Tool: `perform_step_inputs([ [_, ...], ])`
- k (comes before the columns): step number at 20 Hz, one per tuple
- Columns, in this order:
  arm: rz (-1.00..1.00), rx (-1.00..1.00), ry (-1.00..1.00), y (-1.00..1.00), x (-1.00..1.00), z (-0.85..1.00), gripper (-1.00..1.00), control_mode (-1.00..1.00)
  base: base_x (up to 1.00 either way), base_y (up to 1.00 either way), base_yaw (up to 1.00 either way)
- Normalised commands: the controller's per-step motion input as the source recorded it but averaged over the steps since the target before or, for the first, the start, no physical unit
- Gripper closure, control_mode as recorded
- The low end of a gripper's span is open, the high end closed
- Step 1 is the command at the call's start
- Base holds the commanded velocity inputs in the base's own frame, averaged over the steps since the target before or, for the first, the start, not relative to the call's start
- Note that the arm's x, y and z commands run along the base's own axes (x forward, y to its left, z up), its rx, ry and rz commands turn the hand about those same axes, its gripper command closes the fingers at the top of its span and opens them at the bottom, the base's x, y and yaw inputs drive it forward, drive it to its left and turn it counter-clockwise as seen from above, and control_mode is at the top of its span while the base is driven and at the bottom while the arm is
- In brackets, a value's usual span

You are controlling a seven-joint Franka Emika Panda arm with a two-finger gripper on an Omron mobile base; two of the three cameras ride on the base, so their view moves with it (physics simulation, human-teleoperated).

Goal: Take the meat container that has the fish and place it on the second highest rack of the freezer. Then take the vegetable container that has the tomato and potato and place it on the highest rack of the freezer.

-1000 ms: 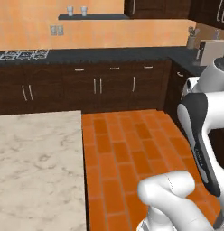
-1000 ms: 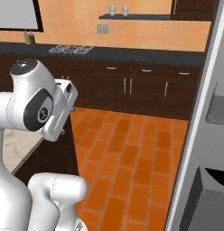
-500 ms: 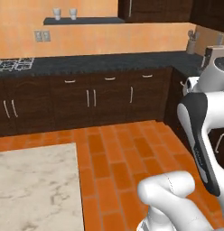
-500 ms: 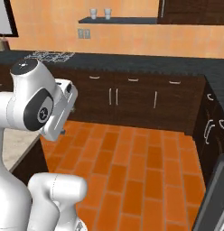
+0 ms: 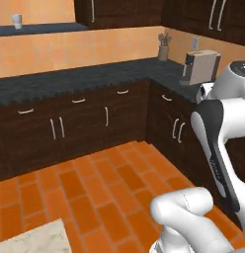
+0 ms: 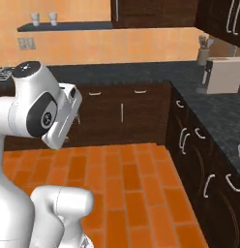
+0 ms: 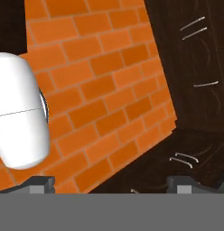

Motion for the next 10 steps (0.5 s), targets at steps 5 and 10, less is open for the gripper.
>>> perform_step_inputs([
  [5,0.0,0.0,0.0,0.0,0.0,0.0,-1.0,1.0,0.88,0.01,-0.52],
  [10,0.0,0.0,0.0,0.0,0.0,0.0,-1.0,1.0,0.88,0.05,-0.52],
])
